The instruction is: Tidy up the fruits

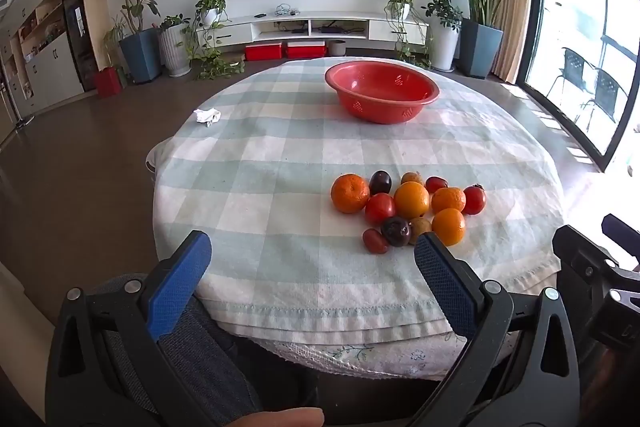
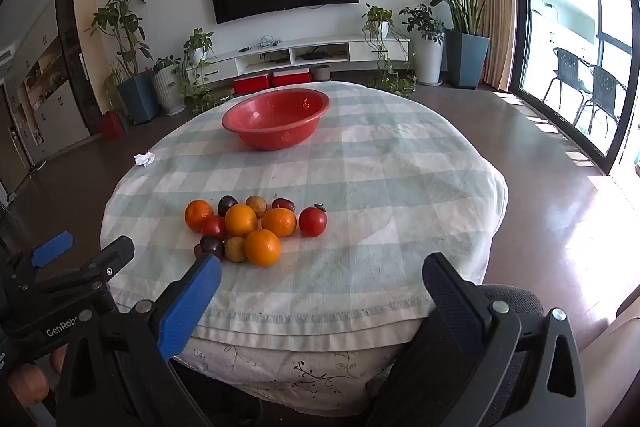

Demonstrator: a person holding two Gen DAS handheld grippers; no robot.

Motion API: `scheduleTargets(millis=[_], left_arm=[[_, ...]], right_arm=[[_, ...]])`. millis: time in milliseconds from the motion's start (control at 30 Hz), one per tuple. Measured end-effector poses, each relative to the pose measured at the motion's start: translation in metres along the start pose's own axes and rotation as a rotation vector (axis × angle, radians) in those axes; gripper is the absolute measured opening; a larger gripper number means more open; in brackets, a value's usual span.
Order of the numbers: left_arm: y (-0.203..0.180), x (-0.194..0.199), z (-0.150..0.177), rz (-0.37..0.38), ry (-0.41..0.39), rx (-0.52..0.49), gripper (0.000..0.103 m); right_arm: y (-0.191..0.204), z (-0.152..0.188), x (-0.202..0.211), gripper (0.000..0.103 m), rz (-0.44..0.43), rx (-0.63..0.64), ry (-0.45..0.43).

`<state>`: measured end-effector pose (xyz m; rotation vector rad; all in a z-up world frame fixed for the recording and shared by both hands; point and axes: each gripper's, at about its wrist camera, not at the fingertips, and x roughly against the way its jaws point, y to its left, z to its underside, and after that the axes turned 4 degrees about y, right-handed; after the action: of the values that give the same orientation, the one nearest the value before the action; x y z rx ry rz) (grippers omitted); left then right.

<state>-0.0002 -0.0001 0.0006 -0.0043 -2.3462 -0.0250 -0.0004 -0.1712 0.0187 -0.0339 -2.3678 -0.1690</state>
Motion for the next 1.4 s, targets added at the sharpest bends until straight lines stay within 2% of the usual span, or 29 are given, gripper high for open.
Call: scheduleTargets(millis=[567,1400], left_arm=[[0.0,0.0002,0.0003,-0.002,-0.004,0.0,0.103],[-0.0002,0.0003,0.0003,-0.003,-0.004,-0.001,0.103]], right_arm=[[-0.0008,0.003,-0.0077,0.103,0.019,-0.005,0.046],[0.0006,0.0047,-0.0096,0.103,0.021,-0.005,0.051]])
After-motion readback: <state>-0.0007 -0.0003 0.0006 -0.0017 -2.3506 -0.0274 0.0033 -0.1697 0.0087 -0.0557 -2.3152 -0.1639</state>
